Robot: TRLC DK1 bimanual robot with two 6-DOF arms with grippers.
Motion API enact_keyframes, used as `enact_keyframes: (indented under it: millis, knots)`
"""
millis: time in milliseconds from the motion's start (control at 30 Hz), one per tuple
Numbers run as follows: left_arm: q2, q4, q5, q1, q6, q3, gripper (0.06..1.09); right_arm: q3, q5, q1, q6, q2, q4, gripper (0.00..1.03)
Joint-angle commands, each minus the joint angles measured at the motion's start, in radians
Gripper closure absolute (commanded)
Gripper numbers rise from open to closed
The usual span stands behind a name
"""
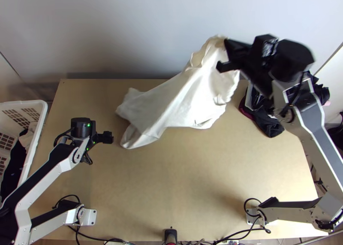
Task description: Fold the t-shirt
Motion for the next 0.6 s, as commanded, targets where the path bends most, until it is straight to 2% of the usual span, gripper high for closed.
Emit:
enact_keyframes:
  millis: [0,233,467,567]
  knots:
    - [0.108,0.042,-0.001,0.026,-0.061,0.058,0.1,0.122,-0.001,0.027,0.012,-0.005,-0.093,1.0]
    - [0.32,0.016,0.007,-0.013,-0.152,0.229,0.1,0.052,-0.001,0.051,0.019,-0.068,-0.109,1.0]
    - [0.594,-0.138,0.148,-0.011,-0.271,0.524,0.1,-0.002,-0.001,0.053,0.009,-0.125,-0.127,1.0]
    - [0.673,-0.167,0.171,-0.008,-0.316,0.625,0.1,-0.029,-0.001,0.053,0.006,-0.151,-0.136,1.0]
